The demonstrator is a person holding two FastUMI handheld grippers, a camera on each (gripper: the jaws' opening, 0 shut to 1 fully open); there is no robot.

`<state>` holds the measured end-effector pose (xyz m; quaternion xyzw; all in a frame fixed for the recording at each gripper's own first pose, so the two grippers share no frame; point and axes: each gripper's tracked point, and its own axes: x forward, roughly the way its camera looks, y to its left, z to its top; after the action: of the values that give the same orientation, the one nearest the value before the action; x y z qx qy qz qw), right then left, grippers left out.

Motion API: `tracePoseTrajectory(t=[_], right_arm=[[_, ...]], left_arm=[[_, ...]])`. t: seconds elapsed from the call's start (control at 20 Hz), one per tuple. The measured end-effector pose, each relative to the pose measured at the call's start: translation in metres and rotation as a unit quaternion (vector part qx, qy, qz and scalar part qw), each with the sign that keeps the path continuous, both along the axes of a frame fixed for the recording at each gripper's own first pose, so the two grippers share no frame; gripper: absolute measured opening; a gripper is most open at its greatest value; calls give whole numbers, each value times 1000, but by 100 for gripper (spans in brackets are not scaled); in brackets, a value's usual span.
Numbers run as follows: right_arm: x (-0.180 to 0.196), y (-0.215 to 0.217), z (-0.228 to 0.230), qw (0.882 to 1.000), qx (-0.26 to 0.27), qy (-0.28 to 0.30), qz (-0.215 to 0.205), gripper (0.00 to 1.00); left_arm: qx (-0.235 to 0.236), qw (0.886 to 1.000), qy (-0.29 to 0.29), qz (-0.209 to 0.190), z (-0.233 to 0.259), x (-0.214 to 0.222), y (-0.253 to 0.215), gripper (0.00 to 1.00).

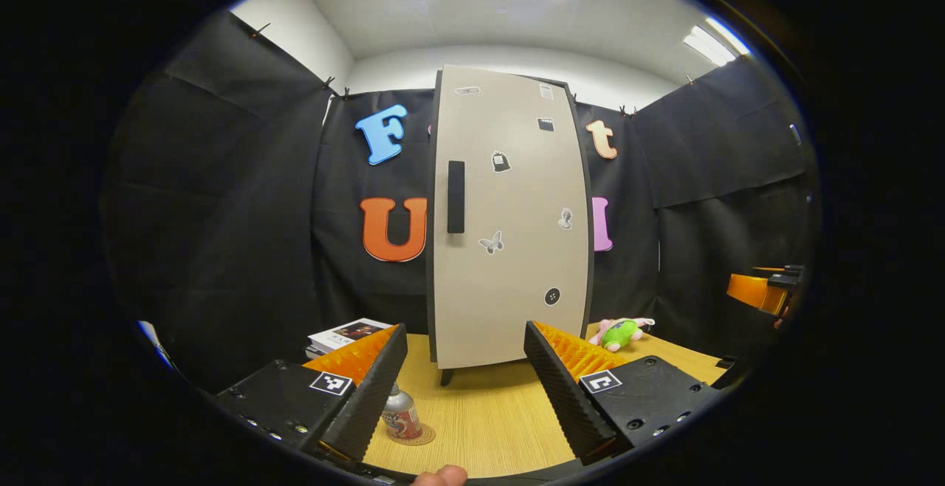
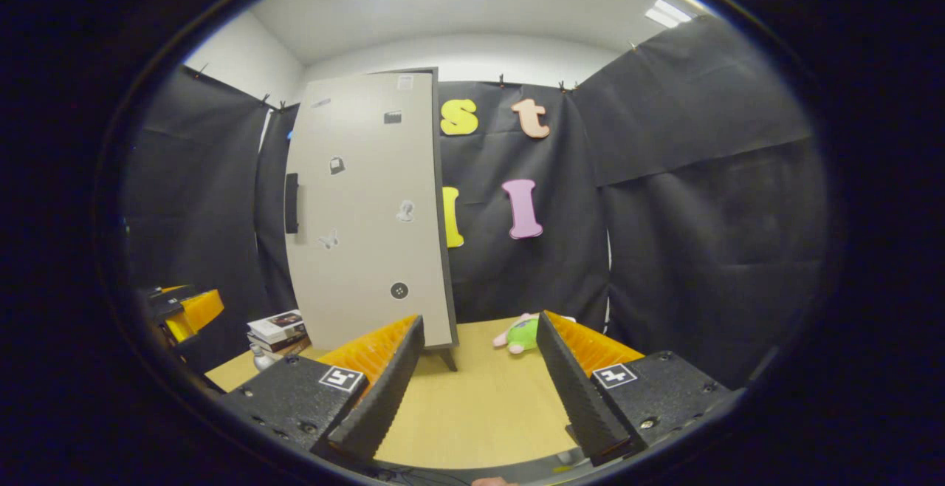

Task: Open the cabinet door with the right hand, grasp the bottle in the cabinet with the left hand and place it on the coaster, then close the cabinet door with the right hand.

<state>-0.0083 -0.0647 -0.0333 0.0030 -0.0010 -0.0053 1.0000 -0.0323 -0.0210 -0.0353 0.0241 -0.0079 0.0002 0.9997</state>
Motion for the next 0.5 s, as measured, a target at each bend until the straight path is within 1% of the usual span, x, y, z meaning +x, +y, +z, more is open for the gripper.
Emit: tracePoseTrajectory(t=[0.05, 0.2, 0.4, 0.45, 0.5], right_arm=[[-1, 0, 3, 1000, 2, -6, 2, 98], [-3, 2, 9, 1000, 4, -19, 7, 98], [0, 5, 11, 1000, 8, -22, 17, 98], [1, 7, 12, 999, 10, -23, 20, 93], [1, 7, 13, 999, 11, -24, 22, 98]], left_arm=[[-1, 1000, -1, 0, 2, 0, 0, 96], [3, 1000, -6, 5, 5, -3, 2, 96], [5, 1000, -8, 6, 7, -4, 2, 96], [4, 1000, -9, 4, 7, -4, 1, 96], [4, 1000, -10, 3, 8, -4, 0, 96]])
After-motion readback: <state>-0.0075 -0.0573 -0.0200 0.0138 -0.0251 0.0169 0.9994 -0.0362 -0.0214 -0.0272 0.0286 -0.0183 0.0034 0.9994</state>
